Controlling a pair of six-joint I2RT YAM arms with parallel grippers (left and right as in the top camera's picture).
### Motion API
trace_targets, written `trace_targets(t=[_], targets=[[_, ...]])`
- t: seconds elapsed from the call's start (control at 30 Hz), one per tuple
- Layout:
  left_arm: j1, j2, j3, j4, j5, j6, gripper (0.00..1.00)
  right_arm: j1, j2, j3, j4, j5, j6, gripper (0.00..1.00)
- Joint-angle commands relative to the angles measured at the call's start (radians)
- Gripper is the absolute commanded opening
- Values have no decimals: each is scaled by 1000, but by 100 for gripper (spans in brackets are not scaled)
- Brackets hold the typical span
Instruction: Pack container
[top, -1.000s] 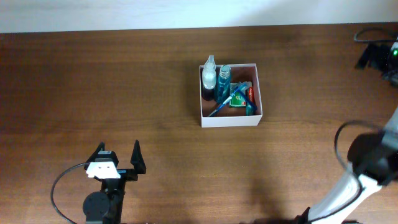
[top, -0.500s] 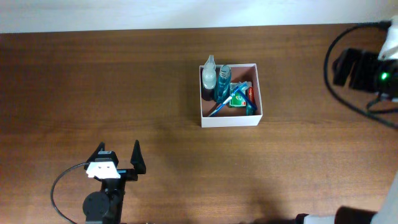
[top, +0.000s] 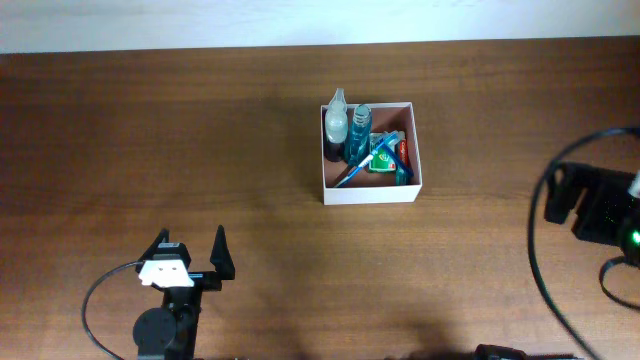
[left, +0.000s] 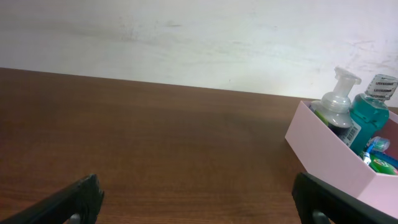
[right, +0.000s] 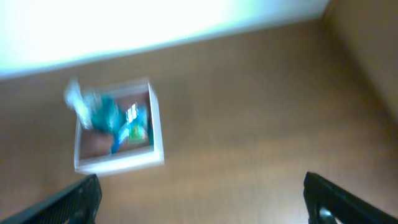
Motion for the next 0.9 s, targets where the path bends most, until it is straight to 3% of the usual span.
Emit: trace_targets(t=[0.0, 0.1, 0.2, 0.47, 0.87], targets=[[5, -8, -2, -6, 22, 16, 99, 5, -93, -76, 164, -18, 5, 99], [5, -8, -2, -6, 22, 16, 99, 5, -225, -222, 412, -40, 5, 99], [5, -8, -2, -6, 22, 16, 99, 6, -335, -364, 552, -70, 6, 99], [5, -8, -2, -6, 22, 16, 99, 6, -632, -783, 803, -261, 5, 99], [5, -8, -2, -6, 22, 16, 99, 101, -962, -1329, 1281, -264, 0, 99]])
